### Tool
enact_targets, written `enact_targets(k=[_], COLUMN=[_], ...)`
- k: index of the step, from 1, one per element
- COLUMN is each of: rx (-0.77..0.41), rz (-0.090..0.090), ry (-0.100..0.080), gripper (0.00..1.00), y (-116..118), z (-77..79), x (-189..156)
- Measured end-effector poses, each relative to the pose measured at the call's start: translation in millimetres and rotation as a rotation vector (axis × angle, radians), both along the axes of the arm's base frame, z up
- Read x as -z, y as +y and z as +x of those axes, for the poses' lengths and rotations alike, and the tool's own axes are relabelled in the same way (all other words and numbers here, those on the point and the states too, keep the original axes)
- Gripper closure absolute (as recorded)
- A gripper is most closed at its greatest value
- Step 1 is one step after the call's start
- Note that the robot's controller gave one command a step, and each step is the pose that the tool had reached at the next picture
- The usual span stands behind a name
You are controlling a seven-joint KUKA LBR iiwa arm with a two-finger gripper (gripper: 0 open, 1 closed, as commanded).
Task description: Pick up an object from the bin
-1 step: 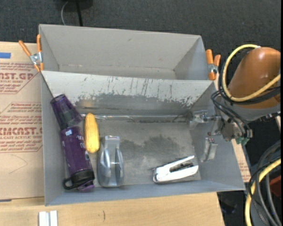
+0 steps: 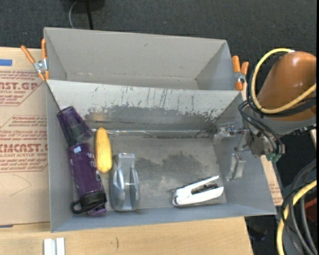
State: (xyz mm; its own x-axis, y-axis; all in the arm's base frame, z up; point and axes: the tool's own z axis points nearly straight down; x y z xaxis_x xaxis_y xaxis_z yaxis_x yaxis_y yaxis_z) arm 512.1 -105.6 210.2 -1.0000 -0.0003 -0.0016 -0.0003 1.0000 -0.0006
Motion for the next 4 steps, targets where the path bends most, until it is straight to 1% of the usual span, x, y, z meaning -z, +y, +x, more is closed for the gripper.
enact_targets(k=[1,2,3,4], rx=[-0.098,-0.134,-0.289,-0.168], rz=[0.000,0.002,0.000,-0.001], ry=[-0.001,0.006,0.001,-0.011], gripper=[0.00,0.00,0.00,0.00], y=[8.3,10.7,19.1,26.8], z=[-11.2,-15.9,-29.1,-28.3], x=[56.7,101.5,103.5,138.3])
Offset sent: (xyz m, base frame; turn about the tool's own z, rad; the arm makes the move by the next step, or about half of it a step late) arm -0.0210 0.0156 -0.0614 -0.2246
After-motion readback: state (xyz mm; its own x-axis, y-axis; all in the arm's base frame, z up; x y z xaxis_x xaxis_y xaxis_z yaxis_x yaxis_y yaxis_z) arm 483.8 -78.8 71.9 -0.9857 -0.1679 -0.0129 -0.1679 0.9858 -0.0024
